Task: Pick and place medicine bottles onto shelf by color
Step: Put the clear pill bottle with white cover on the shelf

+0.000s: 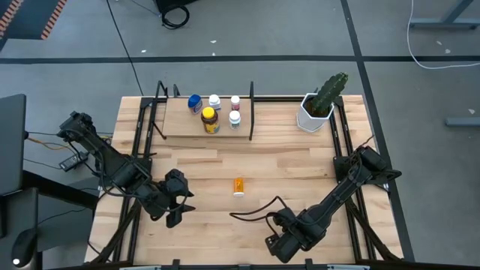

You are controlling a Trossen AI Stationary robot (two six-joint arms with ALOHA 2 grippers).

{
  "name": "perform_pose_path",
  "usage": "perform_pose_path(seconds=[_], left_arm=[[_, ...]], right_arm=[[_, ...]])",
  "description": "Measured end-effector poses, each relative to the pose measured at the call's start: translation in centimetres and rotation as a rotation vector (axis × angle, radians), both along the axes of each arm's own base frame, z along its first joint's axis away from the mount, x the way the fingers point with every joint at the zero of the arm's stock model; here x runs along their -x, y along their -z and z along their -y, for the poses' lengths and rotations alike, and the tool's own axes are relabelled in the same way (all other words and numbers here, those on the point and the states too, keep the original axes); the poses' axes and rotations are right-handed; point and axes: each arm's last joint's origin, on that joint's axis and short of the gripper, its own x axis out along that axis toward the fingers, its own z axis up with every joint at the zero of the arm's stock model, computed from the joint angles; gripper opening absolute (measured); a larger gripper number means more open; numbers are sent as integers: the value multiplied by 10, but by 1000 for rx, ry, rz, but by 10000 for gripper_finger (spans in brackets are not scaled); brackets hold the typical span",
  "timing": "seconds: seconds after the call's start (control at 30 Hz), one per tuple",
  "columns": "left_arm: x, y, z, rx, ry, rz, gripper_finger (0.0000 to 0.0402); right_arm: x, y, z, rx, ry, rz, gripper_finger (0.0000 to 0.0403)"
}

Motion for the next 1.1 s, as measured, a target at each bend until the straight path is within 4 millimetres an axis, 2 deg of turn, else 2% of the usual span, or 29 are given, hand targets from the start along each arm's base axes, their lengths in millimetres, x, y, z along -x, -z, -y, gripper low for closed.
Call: perform_pose_path(seconds=[0.2,0.57,1.1], left_arm=[[0,0,0,1,-1,-1,231],[0,0,0,0,0,0,231],[0,0,0,0,1,0,231]], right_arm=[[1,0,0,-19,-6,-27,325],[2,0,1,11,2,-20,277],[0,0,0,20,20,18,273]])
